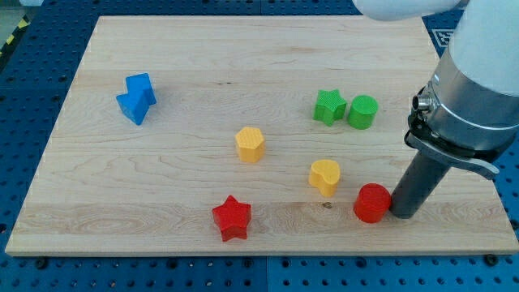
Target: Push the red circle to parallel right of red star
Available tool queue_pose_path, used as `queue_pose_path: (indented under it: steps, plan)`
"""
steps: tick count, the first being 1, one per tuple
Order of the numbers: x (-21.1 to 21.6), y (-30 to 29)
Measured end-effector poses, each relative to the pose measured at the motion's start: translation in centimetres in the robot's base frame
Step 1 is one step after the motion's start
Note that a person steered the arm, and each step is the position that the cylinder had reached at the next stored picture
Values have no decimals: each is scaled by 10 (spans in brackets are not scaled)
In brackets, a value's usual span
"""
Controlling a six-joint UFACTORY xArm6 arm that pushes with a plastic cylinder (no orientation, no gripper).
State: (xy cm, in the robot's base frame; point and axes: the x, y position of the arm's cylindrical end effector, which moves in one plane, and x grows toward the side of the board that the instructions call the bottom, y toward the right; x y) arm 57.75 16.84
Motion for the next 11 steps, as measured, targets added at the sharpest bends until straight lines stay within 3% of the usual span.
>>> queue_pose_path:
  steps: [1, 3, 5, 9, 11]
  plan:
    - [-9, 11]
    - [11, -53]
    - [-12, -62]
    - [-12, -111]
    - [-43, -143]
